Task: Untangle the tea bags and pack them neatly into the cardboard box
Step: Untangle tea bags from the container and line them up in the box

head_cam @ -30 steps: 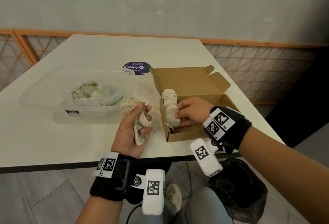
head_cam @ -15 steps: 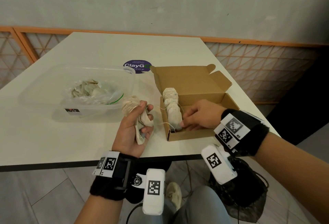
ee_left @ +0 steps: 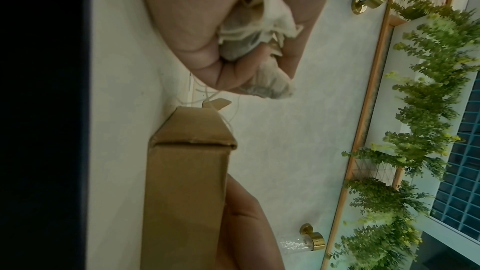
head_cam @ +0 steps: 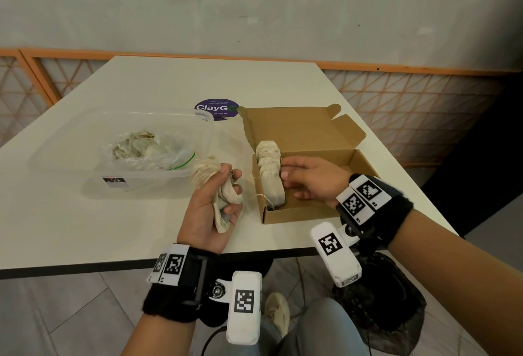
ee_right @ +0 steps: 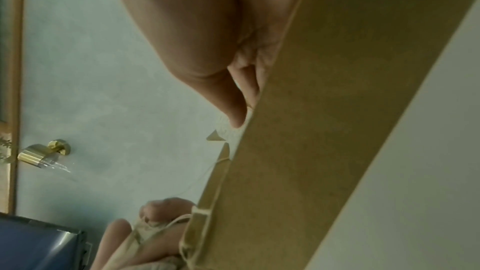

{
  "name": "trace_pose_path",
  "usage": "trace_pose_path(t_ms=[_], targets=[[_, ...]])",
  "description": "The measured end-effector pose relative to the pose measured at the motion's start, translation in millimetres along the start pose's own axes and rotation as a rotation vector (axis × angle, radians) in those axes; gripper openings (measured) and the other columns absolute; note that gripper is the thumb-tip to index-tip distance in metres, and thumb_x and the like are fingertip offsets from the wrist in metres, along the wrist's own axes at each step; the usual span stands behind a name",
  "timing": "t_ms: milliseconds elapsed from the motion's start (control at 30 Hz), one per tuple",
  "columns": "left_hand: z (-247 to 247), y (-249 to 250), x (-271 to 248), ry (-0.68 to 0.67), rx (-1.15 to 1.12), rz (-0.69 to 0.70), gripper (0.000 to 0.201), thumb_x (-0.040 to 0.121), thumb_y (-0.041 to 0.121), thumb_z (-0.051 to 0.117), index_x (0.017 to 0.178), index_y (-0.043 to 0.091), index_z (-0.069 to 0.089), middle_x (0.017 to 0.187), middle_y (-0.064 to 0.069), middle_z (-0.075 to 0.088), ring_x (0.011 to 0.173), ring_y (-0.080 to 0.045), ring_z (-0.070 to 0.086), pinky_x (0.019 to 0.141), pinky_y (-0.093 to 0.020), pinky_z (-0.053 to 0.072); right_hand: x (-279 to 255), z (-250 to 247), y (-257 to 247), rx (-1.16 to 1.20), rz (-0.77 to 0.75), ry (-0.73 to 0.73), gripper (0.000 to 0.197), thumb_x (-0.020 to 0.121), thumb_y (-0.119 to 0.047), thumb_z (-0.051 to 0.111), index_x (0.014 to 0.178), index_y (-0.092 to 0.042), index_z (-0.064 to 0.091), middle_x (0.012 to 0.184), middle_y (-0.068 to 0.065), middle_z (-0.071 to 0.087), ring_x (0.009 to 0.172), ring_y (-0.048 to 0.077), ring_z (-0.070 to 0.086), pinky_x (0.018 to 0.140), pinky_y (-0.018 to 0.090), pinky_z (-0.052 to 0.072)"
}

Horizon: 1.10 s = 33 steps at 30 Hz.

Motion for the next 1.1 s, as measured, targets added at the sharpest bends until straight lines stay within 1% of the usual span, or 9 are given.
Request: trace_pose_path(t_ms=[167, 267, 467, 633, 700, 767, 833, 1000, 1100], targets=[[-0.8, 0.0, -0.7, 0.002, 0.002, 0.001, 0.007, 0.082, 0.021, 0.056, 0.086, 0.017, 0.052, 0.078, 0.000, 0.059, 0.052, -0.003, 0.050, 0.032, -0.012, 0.030, 4.1, 1.6, 3.2, -0.084, 0.023, -0.025, 0.027, 0.094, -0.016, 0.050, 0.120, -0.017, 0.056, 0.095, 0.009, 0.056, 0.070, 0.015, 0.044, 0.052, 0.021, 0.034], [-0.9, 0.0, -0.9, 0.006, 0.009, -0.001, 0.008, 0.081, 0.021, 0.057, 0.086, 0.017, 0.052, 0.078, 0.001, 0.059, 0.052, -0.003, 0.050, 0.031, -0.012, 0.030, 7.2, 0.7, 2.2, -0.152, 0.052, -0.025, 0.022, 0.097, -0.023, 0.046, 0.115, -0.020, 0.057, 0.076, 0.001, 0.052, 0.054, 0.008, 0.040, 0.042, 0.017, 0.030], [-0.7, 0.2, -1.0, 0.017, 0.024, -0.003, 0.009, 0.080, 0.022, 0.057, 0.086, 0.018, 0.052, 0.077, 0.001, 0.058, 0.052, -0.003, 0.050, 0.031, -0.012, 0.029, 17.1, -0.6, 2.6, -0.162, 0.034, 0.032, 0.023, 0.094, -0.027, 0.052, 0.114, -0.018, 0.059, 0.076, 0.000, 0.055, 0.055, 0.009, 0.044, 0.039, 0.017, 0.032], [-0.4, 0.4, -1.0, 0.007, 0.015, -0.004, 0.007, 0.080, 0.021, 0.057, 0.085, 0.018, 0.053, 0.077, 0.001, 0.059, 0.051, -0.003, 0.050, 0.031, -0.012, 0.030, 14.9, -9.3, 0.9, -0.081, -0.015, 0.104, 0.024, 0.085, -0.020, 0.065, 0.108, -0.014, 0.063, 0.073, 0.003, 0.061, 0.054, 0.008, 0.052, 0.043, 0.016, 0.038], [-0.2, 0.2, -1.3, 0.009, 0.011, -0.005, 0.008, 0.079, 0.021, 0.058, 0.085, 0.018, 0.053, 0.076, 0.000, 0.059, 0.050, -0.003, 0.051, 0.031, -0.012, 0.030, 9.2, -12.2, -10.6, -0.154, -0.060, 0.109, 0.025, 0.085, -0.017, 0.065, 0.109, -0.013, 0.061, 0.073, -0.001, 0.059, 0.052, 0.004, 0.053, 0.045, 0.014, 0.040], [0.1, 0.1, -1.2, 0.008, 0.014, -0.005, 0.007, 0.079, 0.020, 0.058, 0.085, 0.017, 0.054, 0.076, 0.000, 0.059, 0.050, -0.003, 0.051, 0.031, -0.012, 0.030, 4.0, -20.2, -29.5, -0.306, -0.130, 0.163, 0.025, 0.086, -0.021, 0.064, 0.110, -0.017, 0.058, 0.080, -0.005, 0.056, 0.066, 0.007, 0.055, 0.057, 0.017, 0.043], [-0.1, 0.2, -0.6, 0.010, 0.018, -0.003, 0.007, 0.079, 0.021, 0.058, 0.084, 0.017, 0.054, 0.076, 0.000, 0.060, 0.050, -0.003, 0.051, 0.031, -0.013, 0.030, 1.2, -27.1, -53.4, -0.451, -0.225, 0.230, 0.025, 0.087, -0.023, 0.063, 0.111, -0.022, 0.057, 0.082, -0.007, 0.051, 0.072, 0.008, 0.051, 0.061, 0.019, 0.039], [-2.3, -0.1, 0.2, 0.011, 0.015, -0.005, 0.008, 0.080, 0.021, 0.057, 0.086, 0.017, 0.054, 0.078, 0.000, 0.059, 0.050, -0.004, 0.051, 0.031, -0.013, 0.031, 13.1, -4.7, -81.5, -0.816, -0.257, 0.101, 0.036, 0.086, -0.030, 0.063, 0.121, -0.026, 0.055, 0.097, -0.002, 0.055, 0.089, 0.013, 0.052, 0.069, 0.020, 0.037], [-1.4, -0.4, 0.1, 0.004, 0.011, -0.007, 0.007, 0.080, 0.021, 0.057, 0.086, 0.017, 0.054, 0.078, 0.000, 0.059, 0.050, -0.004, 0.051, 0.031, -0.013, 0.031, 20.2, 5.8, -85.6, -0.865, -0.287, 0.039, 0.023, 0.084, -0.031, 0.065, 0.105, -0.023, 0.063, 0.088, -0.007, 0.055, 0.087, 0.012, 0.052, 0.068, 0.022, 0.039]])
Point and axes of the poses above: each hand's wrist, its own x-axis towards the middle knuckle, its own z-axis out of the palm, y = z × x, the point moved 7 cm from there along x, towards the middle knuckle
